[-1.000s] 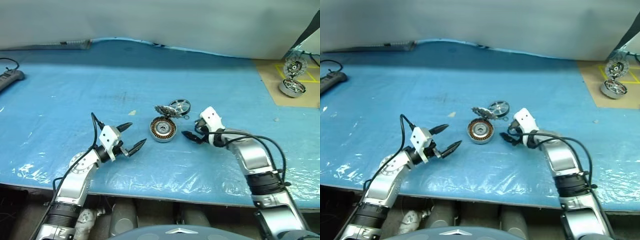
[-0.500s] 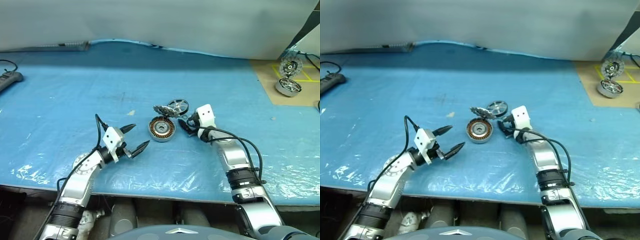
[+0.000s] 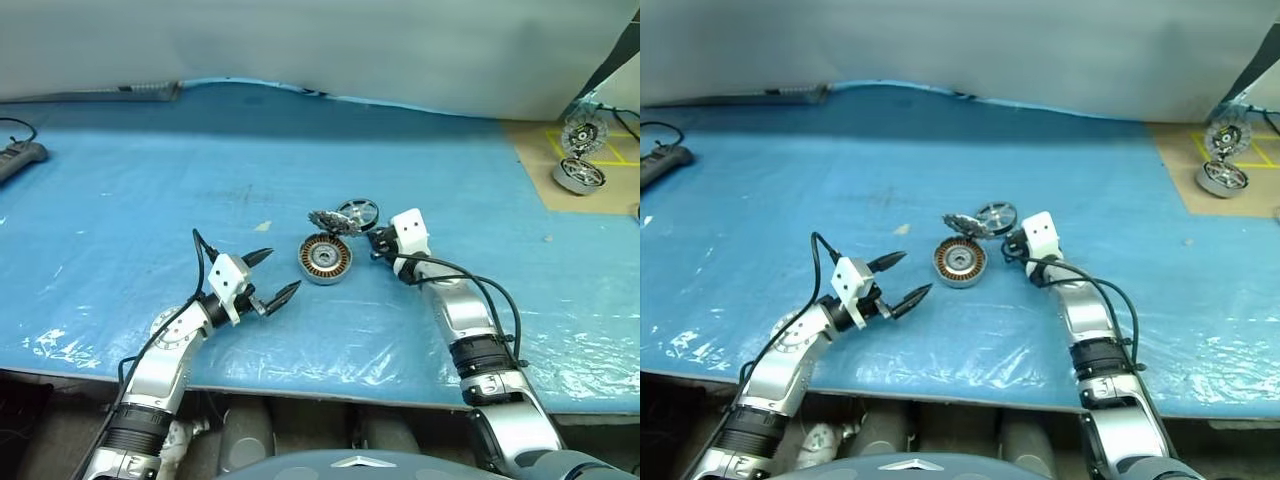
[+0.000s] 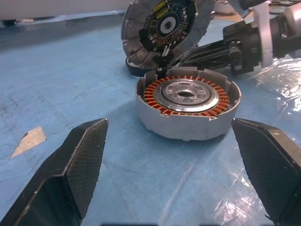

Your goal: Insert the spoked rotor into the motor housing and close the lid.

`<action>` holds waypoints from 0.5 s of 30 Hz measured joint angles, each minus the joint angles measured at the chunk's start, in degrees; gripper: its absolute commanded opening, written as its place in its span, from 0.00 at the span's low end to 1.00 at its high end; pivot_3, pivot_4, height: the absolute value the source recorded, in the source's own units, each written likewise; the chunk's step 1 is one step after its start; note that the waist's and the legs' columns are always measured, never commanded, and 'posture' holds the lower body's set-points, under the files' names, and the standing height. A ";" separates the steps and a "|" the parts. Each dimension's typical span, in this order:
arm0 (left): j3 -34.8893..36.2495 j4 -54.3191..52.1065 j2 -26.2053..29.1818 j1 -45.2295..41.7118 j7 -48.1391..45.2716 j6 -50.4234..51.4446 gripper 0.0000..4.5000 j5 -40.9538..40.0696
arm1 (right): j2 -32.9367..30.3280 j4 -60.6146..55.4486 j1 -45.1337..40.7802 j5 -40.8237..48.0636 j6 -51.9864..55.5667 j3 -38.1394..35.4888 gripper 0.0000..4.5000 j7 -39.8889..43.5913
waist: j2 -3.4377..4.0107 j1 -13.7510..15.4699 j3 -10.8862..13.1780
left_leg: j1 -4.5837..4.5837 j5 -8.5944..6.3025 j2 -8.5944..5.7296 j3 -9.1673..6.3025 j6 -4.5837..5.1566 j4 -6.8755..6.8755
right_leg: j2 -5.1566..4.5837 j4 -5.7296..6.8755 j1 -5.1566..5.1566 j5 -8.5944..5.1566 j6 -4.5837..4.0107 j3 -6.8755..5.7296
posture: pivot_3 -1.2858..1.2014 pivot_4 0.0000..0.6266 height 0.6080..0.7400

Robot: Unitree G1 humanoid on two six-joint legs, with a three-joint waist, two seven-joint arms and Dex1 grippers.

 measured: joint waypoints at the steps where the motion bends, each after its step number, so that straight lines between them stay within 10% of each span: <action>1: 0.03 0.08 0.02 0.06 0.01 -0.18 1.00 0.03 | -1.53 -2.90 1.65 0.25 1.28 0.34 0.12 1.62 | 0.00 0.21 0.00 | -0.01 0.00 0.00 -0.01 0.00 -0.10 | -0.01 -0.17 0.04 0.02 0.04 -0.03 | 0.52 0.24 1.00; 15: -0.29 1.29 -0.15 -0.63 -0.21 -1.19 1.00 0.19 | -17.39 -31.31 11.99 12.63 14.18 0.35 0.12 21.65 | -0.02 -0.33 0.04 | 0.00 -0.01 -0.02 -0.05 0.02 -0.53 | 0.01 -0.19 -0.19 0.15 0.25 0.00 | 0.52 0.24 1.00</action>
